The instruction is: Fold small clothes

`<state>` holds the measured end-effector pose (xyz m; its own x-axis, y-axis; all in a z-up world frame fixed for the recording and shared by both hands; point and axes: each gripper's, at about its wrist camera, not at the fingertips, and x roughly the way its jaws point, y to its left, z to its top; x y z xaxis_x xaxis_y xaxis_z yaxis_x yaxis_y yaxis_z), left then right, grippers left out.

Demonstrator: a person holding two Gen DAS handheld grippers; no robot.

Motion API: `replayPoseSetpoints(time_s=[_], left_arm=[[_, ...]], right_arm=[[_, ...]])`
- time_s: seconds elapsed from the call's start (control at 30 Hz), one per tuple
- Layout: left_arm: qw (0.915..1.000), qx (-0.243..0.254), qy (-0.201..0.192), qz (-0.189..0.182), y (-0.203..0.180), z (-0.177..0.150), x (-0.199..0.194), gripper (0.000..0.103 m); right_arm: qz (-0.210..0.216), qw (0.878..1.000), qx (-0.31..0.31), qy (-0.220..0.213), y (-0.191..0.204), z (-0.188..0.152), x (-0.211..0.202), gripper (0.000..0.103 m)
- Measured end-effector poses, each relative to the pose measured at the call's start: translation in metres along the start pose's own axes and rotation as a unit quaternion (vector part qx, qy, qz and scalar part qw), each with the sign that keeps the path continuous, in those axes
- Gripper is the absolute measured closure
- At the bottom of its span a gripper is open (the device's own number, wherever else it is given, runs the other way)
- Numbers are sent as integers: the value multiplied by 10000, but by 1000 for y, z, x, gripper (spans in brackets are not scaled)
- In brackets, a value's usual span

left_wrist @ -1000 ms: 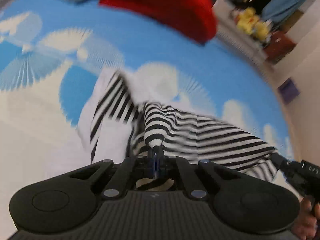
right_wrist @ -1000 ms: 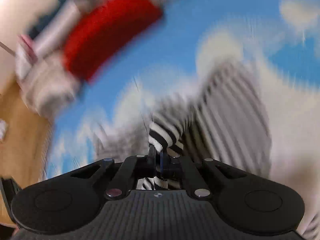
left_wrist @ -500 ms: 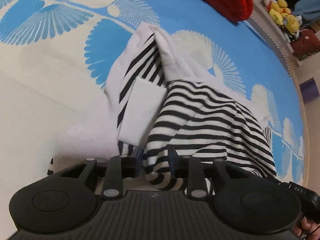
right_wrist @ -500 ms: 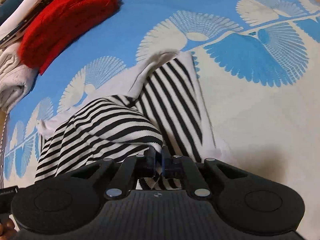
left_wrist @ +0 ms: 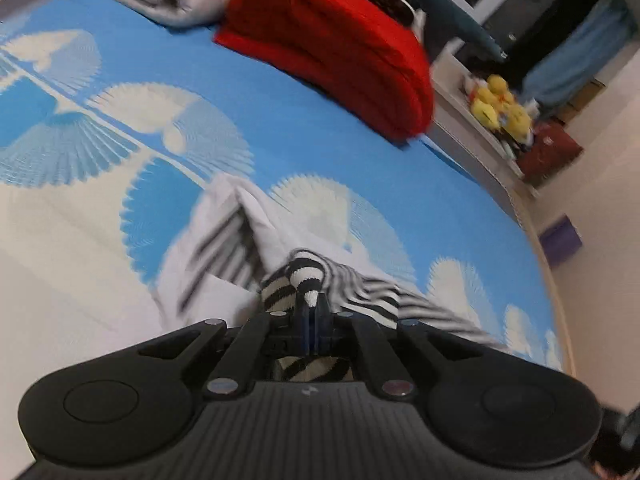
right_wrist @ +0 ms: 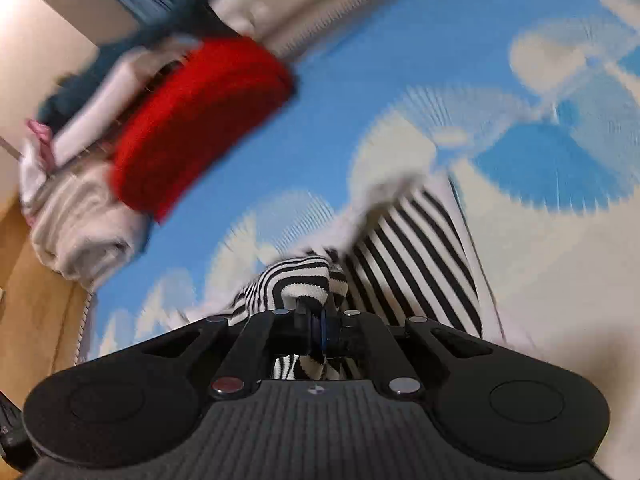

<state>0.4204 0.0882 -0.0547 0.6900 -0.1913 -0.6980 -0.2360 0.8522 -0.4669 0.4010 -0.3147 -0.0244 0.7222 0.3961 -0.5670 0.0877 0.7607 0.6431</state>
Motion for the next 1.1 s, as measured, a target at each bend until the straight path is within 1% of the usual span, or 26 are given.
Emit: replayPoseSetpoints(time_s=[0.03, 0.07, 0.13, 0.17, 0.2, 0.23, 0.27, 0.3, 0.33, 0.37, 0.4, 0.47, 0.5, 0.53, 0.6, 0.67, 0.7, 0.73, 0.77, 0.8, 0.83, 0.87, 0.9, 0.97, 1.03, 1.1], left_arm=[[9998, -63, 112, 160, 5, 0, 4, 101], [9985, -141, 363, 378, 11, -2, 12, 101], [9900, -261, 1064, 887, 25, -11, 34, 100], [9843, -309, 1345, 1101, 30, -16, 43, 95], [9814, -393, 1466, 1180, 34, -20, 47, 91], [9813, -495, 1430, 1188, 36, -21, 46, 84], [9828, -497, 1334, 1174, 34, -17, 43, 77], [9854, -417, 1189, 1146, 31, -14, 38, 72], [9887, -276, 983, 1094, 25, -10, 31, 64], [9912, -126, 795, 1049, 20, -8, 24, 55], [9929, 40, 620, 1014, 14, -6, 19, 54], [9944, 346, 342, 935, 0, -5, 12, 54], [9948, 457, 242, 875, -5, -3, 10, 54], [9951, 577, 181, 779, -10, -3, 9, 56], [9947, 831, 213, 567, -20, -3, 11, 57], [9935, 990, 392, 398, -27, -7, 21, 61], [9925, 1028, 565, 346, -28, -8, 27, 61], [9901, 1063, 825, 404, -26, -12, 35, 62], [9863, 1103, 1064, 612, -23, -16, 45, 62], [9792, 1165, 1337, 985, -17, -22, 56, 63], [9731, 1177, 1543, 1239, -10, -27, 65, 69], [9698, 1109, 1698, 1357, -2, -30, 71, 78], [9690, 1007, 1790, 1375, 3, -31, 74, 78], [9707, 990, 1757, 1304, 2, -28, 71, 78], [9770, 990, 1556, 1074, -5, -22, 61, 76], [9849, 843, 1333, 715, -11, -15, 52, 74]], right_arm=[[-194, 9995, -25, 239, -1, -4, 6, 100], [-445, 9973, -3, 583, -6, -10, 16, 100], [-882, 9852, 180, 1457, -22, -27, 42, 99], [-1027, 9793, 321, 1715, -29, -33, 50, 98], [-1157, 9763, 431, 1775, -33, -37, 53, 91], [-1278, 9754, 429, 1744, -34, -37, 53, 84], [-1335, 9760, 347, 1685, -31, -35, 51, 72], [-1371, 9776, 233, 1577, -26, -32, 47, 68], [-1365, 9799, 127, 1452, -22, -28, 42, 65], [-1379, 9823, -1, 1270, -17, -24, 36, 59], [-1364, 9849, -133, 1057, -12, -20, 31, 56], [-1169, 9908, -322, 601, -8, -15, 20, 56], [-1067, 9924, -419, 455, -7, -11, 15, 56], [-1002, 9929, -542, 341, -3, -9, 12, 56], [-746, 9947, -681, 202, 2, -5, 11, 56], [-442, 9955, -771, 334, 6, -6, 14, 56], [-318, 9952, -779, 504, 6, -7, 19, 56], [-304, 9940, -791, 696, 5, -8, 26, 56], [-427, 9918, -820, 887, 2, -11, 33, 56], [-687, 9881, -848, 1080, -3, -14, 42, 56], [-1108, 9818, -841, 1292, -11, -17, 51, 56], [-1440, 9759, -782, 1439, -21, -20, 58, 56], [-1610, 9722, -638, 1576, -32, -22, 64, 54], [-1514, 9736, -320, 1677, -43, -21, 64, 53], [-1447, 9761, -429, 1564, -36, -15, 58, 53], [-1297, 9809, -543, 1341, -28, -9, 51, 53]])
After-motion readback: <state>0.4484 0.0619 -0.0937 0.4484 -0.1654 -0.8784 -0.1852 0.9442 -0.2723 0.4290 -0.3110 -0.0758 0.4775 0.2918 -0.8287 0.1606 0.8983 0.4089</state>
